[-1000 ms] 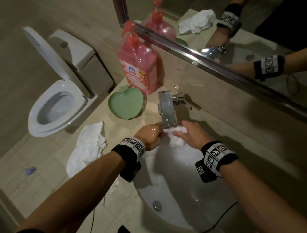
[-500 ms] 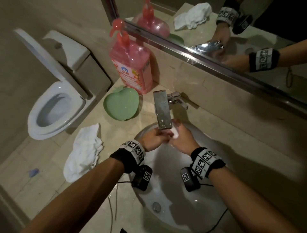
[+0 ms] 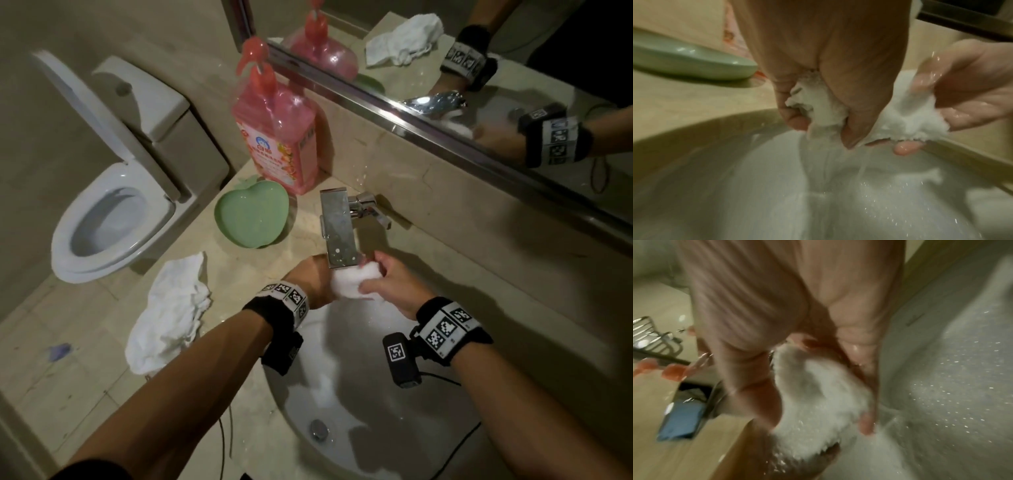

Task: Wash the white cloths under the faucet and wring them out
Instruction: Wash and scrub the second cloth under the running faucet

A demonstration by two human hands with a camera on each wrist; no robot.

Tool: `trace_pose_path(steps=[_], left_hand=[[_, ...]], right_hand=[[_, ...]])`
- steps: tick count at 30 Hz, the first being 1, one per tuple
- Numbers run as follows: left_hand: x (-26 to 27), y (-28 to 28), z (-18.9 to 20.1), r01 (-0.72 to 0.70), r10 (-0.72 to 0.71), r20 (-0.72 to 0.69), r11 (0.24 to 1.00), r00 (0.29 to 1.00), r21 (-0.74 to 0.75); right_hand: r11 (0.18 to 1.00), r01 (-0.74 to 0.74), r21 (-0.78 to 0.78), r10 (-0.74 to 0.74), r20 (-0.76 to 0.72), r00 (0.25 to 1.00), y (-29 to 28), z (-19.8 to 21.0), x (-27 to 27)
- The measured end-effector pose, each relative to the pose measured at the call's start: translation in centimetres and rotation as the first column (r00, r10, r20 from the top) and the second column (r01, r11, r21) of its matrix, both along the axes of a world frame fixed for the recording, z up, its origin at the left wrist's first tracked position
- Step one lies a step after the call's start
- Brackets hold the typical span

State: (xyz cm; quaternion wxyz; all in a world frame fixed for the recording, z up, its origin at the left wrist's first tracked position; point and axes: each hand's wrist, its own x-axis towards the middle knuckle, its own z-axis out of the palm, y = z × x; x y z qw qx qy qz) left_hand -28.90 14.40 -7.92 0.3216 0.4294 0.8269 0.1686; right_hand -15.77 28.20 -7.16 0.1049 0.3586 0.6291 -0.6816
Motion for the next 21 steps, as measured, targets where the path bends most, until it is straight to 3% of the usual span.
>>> trace_pose_path(steps=[3,7,10,13,18,19,21], left_hand=[[0.6,0.6,0.0,0.097,-0.112,-0.139,0.99,0.984,-0.105],[0.6,1.5,-0.2,0.098,-0.12,-0.122,0.981,0.985,-0.167],[0.5,2.7,0.0,0.063,-0.085,-0.08,0.968,0.993,-0.243],[0.3,2.8,0.1,0.108,-0.147,-0.123,0.954,0.981,-0.28],[0.0,2.5,-1.5,0.096,-0.132,-0.11,0.954,0.985,-0.284],[0.2,2.7,-1.3,0.09,-0.125,-0.105,0.954,0.987,-0.286],[0.5,2.6,-1.3,0.068,-0.098,-0.096,0.96,0.991,-0.271]], right_hand=[[0.993,-0.055,-0.103,0.065,0.1,0.993,0.8,-0.3,0.8],[0.952,-0.276,0.133,0.253,0.168,0.953,-0.3,-0.1,-0.6],[0.828,-0.469,0.308,0.397,0.269,0.878,-1.3,-0.5,-2.0],[0.645,-0.602,0.47,0.46,0.391,0.797,-1.9,-0.8,-3.2],[0.462,-0.712,0.528,0.497,0.511,0.701,-2.3,-1.3,-3.8],[0.432,-0.722,0.54,0.497,0.525,0.69,-2.4,-1.4,-3.8],[0.454,-0.715,0.531,0.478,0.532,0.699,-2.5,-1.6,-3.8]])
